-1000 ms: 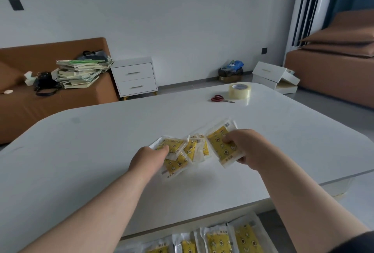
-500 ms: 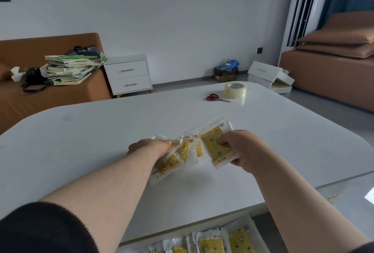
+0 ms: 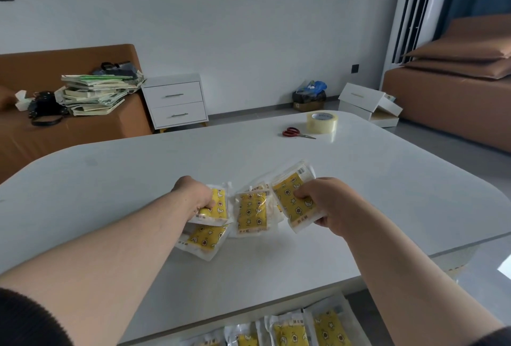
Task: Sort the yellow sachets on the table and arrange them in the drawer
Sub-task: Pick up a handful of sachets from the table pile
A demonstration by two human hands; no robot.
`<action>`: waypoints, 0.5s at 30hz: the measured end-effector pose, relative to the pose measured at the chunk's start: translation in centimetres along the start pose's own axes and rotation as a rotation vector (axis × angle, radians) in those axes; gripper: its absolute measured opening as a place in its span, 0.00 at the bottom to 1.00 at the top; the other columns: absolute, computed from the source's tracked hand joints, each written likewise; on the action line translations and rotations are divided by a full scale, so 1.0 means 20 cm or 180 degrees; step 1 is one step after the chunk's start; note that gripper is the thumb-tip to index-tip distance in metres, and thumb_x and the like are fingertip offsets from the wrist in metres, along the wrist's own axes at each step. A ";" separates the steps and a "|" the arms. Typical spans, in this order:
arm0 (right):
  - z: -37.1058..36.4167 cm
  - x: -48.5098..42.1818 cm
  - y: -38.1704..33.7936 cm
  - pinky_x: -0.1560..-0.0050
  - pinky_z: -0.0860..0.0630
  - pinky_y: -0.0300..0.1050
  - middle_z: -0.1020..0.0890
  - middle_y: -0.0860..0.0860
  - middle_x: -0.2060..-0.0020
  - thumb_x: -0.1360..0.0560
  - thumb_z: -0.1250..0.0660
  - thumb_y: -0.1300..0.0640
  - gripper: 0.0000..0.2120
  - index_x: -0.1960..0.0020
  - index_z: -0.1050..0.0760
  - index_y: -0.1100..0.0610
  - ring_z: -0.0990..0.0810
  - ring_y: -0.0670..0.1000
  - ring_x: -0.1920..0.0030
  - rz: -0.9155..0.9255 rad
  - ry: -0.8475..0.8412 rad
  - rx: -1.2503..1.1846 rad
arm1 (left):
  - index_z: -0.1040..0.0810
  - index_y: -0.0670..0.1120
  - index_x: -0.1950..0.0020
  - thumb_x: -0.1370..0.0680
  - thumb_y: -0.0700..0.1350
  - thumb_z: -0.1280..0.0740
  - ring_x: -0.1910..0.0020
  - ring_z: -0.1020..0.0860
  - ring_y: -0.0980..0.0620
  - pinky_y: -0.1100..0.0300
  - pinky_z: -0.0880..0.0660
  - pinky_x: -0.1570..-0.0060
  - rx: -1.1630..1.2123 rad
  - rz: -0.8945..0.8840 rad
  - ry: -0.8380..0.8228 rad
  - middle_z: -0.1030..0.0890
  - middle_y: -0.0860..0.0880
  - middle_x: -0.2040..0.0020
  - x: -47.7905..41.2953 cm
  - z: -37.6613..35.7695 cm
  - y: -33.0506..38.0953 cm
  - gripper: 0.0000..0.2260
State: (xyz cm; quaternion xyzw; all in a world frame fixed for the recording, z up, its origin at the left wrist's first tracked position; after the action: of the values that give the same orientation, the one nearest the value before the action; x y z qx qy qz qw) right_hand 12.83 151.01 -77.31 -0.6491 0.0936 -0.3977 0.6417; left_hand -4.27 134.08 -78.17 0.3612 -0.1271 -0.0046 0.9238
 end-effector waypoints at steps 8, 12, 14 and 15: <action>0.01 0.01 -0.01 0.57 0.20 0.48 0.17 0.56 0.54 0.25 0.33 0.64 0.07 0.49 0.25 0.56 0.18 0.55 0.55 -0.0003 -0.0028 -0.0067 | 0.23 0.38 0.48 0.34 0.31 0.25 0.52 0.18 0.39 0.44 0.20 0.48 0.0431 -0.0396 -0.0237 0.18 0.39 0.50 0.00 0.15 0.01 0.17; 0.00 0.01 -0.01 0.57 0.20 0.49 0.17 0.56 0.53 0.25 0.34 0.64 0.10 0.44 0.25 0.58 0.17 0.56 0.53 -0.0023 -0.0032 -0.0150 | 0.22 0.37 0.57 0.34 0.28 0.26 0.56 0.17 0.39 0.43 0.21 0.46 0.0620 -0.0083 -0.0555 0.16 0.37 0.55 0.05 0.13 -0.12 0.10; 0.00 0.01 -0.01 0.57 0.20 0.48 0.17 0.56 0.53 0.25 0.34 0.65 0.10 0.44 0.24 0.58 0.18 0.56 0.53 -0.0023 -0.0047 -0.0165 | 0.21 0.35 0.55 0.35 0.29 0.25 0.56 0.17 0.38 0.42 0.21 0.48 0.0676 0.0071 -0.0570 0.16 0.37 0.55 0.07 0.10 -0.19 0.12; -0.01 0.01 -0.02 0.58 0.20 0.48 0.17 0.56 0.54 0.25 0.34 0.65 0.10 0.44 0.24 0.58 0.18 0.55 0.54 -0.0019 -0.0058 -0.0170 | 0.21 0.35 0.53 0.36 0.30 0.25 0.57 0.17 0.38 0.42 0.21 0.49 0.0685 0.0147 -0.0582 0.16 0.37 0.55 0.07 0.09 -0.22 0.14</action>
State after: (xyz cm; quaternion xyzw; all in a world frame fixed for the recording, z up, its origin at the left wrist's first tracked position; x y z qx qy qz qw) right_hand 12.81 150.80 -76.94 -0.6698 0.0964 -0.3910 0.6238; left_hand -2.94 129.55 -79.56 0.4532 -0.2188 -0.0026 0.8641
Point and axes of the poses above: each hand's wrist, its own x-axis away from the middle knuckle, its own z-axis out of the back of the hand, y = z × x, the point moved 1 cm from there along -x, towards the middle knuckle
